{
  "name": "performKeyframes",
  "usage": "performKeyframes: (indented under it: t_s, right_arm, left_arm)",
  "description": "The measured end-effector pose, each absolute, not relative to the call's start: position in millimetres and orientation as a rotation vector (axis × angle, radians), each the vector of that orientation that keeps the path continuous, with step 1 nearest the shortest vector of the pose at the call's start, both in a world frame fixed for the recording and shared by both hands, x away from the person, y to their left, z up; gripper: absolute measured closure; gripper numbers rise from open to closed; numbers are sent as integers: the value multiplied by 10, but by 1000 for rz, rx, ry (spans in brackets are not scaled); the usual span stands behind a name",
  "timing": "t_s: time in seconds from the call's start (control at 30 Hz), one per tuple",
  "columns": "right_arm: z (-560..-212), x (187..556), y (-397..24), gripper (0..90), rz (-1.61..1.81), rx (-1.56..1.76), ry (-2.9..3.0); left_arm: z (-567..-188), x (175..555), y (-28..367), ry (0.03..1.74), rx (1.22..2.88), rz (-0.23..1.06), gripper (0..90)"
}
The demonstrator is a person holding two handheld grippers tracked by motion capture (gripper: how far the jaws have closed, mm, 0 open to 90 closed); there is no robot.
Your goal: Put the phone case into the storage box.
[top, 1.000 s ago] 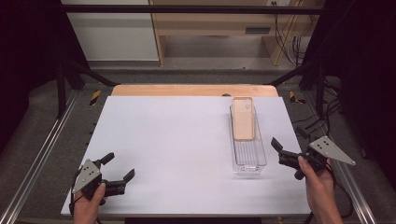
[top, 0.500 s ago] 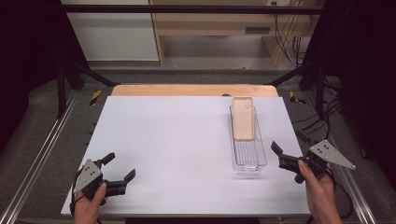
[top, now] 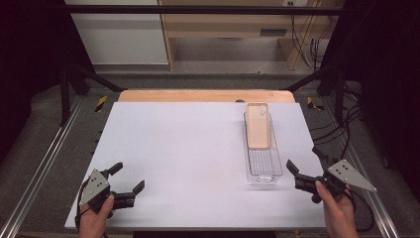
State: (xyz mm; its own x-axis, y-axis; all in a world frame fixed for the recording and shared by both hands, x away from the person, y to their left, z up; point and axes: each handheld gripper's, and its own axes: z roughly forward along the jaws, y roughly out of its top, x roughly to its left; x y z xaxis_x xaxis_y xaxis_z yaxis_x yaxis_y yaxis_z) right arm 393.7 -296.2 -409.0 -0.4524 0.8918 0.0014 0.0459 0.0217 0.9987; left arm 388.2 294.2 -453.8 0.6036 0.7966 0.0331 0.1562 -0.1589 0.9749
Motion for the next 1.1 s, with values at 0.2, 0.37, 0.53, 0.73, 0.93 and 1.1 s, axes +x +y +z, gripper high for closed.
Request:
performKeyframes:
  t_s: [0.2,0.37,0.53,0.73,0.93,1.1]
  right_arm:
    - [-4146,3885,-2956,26,1521,986,1583]
    - [-4203,3833,-2951,24,1531,977,1573]
    - [-4259,3782,-2942,23,1540,972,1569]
    - [-4326,3756,-2922,22,1543,970,1578]
    - [-4408,3750,-2873,22,1542,964,1595]
    - [-4444,3740,-2832,22,1551,963,1596]
  left_arm:
    - [-4537,3886,2946,800,1661,685,17]
    - [-4535,3886,2944,797,1659,685,17]
    - [-4533,3881,2942,794,1659,687,17]
    - [-4534,3884,2941,791,1659,689,17]
    - [-4532,3881,2945,787,1658,692,17]
    - [-4530,3880,2952,782,1653,698,17]
